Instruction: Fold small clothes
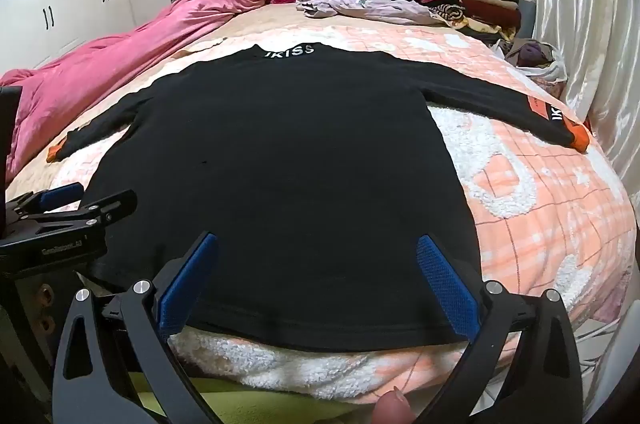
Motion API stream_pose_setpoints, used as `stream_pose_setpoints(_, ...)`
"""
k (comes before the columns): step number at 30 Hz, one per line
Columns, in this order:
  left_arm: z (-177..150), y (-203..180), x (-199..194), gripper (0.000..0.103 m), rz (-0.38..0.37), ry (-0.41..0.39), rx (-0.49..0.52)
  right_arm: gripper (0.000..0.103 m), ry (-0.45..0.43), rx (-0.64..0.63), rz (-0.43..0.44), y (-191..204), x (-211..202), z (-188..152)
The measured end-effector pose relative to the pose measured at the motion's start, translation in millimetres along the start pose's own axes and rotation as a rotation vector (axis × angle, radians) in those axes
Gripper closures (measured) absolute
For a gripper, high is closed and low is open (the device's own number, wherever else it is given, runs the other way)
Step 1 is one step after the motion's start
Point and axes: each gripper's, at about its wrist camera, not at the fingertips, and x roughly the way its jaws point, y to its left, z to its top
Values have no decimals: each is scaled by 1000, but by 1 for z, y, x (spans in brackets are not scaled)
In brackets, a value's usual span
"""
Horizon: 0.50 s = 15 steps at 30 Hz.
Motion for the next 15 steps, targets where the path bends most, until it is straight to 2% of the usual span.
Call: stream_pose_setpoints(15,-1,-3,-4,8,8,-7,3,4,-8,-10,11,6,-3,4)
